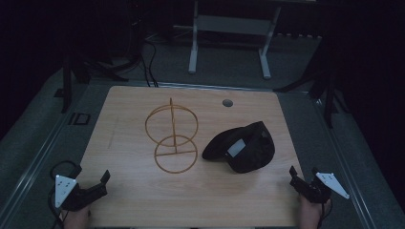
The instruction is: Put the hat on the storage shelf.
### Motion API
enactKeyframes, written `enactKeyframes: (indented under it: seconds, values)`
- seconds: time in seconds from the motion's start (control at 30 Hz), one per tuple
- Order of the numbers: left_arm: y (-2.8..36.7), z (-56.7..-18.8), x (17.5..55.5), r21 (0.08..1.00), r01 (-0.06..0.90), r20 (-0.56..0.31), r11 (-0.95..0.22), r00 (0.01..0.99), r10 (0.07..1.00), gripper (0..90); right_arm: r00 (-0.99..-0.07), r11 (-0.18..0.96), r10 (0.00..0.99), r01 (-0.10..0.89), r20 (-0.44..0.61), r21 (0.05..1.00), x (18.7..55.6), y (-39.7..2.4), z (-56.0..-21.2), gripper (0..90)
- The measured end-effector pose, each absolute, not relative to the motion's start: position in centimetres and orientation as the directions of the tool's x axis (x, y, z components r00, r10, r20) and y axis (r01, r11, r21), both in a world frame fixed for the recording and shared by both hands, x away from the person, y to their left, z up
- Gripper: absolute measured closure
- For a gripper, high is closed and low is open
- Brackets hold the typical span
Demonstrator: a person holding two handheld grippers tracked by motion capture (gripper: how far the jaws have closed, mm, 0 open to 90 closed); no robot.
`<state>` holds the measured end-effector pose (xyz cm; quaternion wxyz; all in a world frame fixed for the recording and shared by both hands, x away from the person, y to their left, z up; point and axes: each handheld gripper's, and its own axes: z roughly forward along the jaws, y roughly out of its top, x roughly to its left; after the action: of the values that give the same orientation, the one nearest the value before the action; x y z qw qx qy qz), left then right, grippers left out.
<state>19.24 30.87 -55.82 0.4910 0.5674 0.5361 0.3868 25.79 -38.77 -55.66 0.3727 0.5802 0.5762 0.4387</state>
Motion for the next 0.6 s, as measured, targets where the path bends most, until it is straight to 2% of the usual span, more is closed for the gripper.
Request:
enactKeyframes:
  seconds: [0.2, 0.33, 0.5, 0.6]
  values:
    - [30.9, -55.8, 19.2, 0.974, 0.217, -0.098, 0.067, 0.136, 0.986, 0.4, -0.067, -0.061, 0.994, 0.346, 0.089, 0.936, 25.7, -39.0, -55.2, 12.7]
    - [30.8, -55.8, 19.2, 0.973, 0.22, -0.097, 0.064, 0.142, 0.985, 0.4, -0.117, -0.06, 0.988, 0.329, 0.104, 0.942, 25.5, -39.0, -53.6, 12.7]
    - [30.8, -55.8, 19.2, 0.973, 0.22, -0.108, 0.072, 0.152, 0.982, 0.4, -0.278, -0.058, 0.95, 0.296, 0.144, 0.953, 25.4, -38.1, -50.1, 12.4]
    - [30.7, -55.8, 19.2, 0.972, 0.223, -0.109, 0.073, 0.155, 0.982, 0.4, -0.347, -0.012, 0.931, 0.29, 0.117, 0.957, 25.6, -37.1, -47.9, 12.3]
